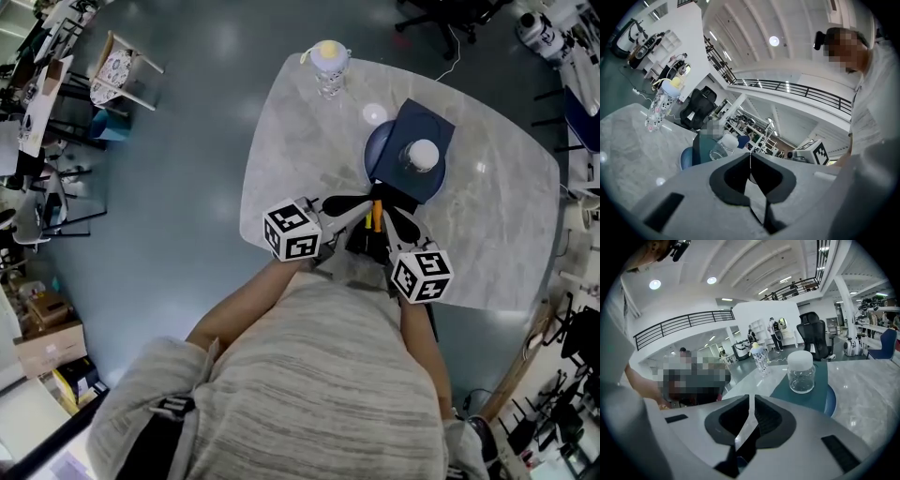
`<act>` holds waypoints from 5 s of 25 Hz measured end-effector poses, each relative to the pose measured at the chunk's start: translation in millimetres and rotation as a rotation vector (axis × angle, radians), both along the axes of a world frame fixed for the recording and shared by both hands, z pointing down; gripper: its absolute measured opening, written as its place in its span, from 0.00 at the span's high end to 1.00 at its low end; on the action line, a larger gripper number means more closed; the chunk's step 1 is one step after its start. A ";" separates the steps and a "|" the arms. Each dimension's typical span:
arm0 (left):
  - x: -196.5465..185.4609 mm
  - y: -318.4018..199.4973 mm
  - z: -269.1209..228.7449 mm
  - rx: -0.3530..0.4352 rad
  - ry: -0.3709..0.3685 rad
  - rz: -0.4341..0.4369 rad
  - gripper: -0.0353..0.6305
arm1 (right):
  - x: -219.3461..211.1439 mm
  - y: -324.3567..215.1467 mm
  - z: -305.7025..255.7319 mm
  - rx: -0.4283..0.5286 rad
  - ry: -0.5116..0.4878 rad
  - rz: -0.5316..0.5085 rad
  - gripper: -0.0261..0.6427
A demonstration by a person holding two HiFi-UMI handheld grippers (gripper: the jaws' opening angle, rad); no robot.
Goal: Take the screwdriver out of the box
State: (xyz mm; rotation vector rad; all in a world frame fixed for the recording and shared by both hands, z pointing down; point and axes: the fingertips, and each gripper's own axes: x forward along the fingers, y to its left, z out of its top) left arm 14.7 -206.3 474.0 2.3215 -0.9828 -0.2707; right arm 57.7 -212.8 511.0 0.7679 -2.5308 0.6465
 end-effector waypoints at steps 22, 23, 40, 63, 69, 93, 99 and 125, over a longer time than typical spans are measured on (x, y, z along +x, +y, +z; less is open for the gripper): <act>-10.8 -0.1 44.1 -0.086 -0.003 -0.020 0.92 | -4.3 1.3 90.0 -0.219 0.157 0.013 0.83; -10.8 -0.4 44.5 -0.087 -0.001 -0.021 0.92 | -2.0 0.7 94.3 -0.229 0.175 0.019 0.82; -17.8 -3.7 44.9 -0.092 0.010 -0.048 0.92 | 6.7 -7.5 135.7 -0.331 0.367 0.022 0.77; -23.8 -3.4 44.5 -0.096 0.022 -0.057 0.92 | 6.2 -4.2 160.1 -0.406 0.510 -0.033 0.77; -24.4 -2.5 43.5 -0.093 0.023 -0.058 0.92 | 6.5 -4.0 160.3 -0.428 0.498 -0.030 0.77; -15.1 3.7 40.2 -0.092 0.013 -0.040 0.92 | 15.4 -8.3 138.5 -0.371 0.405 0.010 0.80; -10.4 3.7 39.6 -0.091 0.006 -0.040 0.92 | 10.8 -14.4 111.7 -0.332 0.306 0.022 0.80; 61.7 4.7 45.8 -0.166 -0.125 -0.244 0.92 | 48.3 -47.0 -9.4 -0.002 -0.012 -0.208 0.80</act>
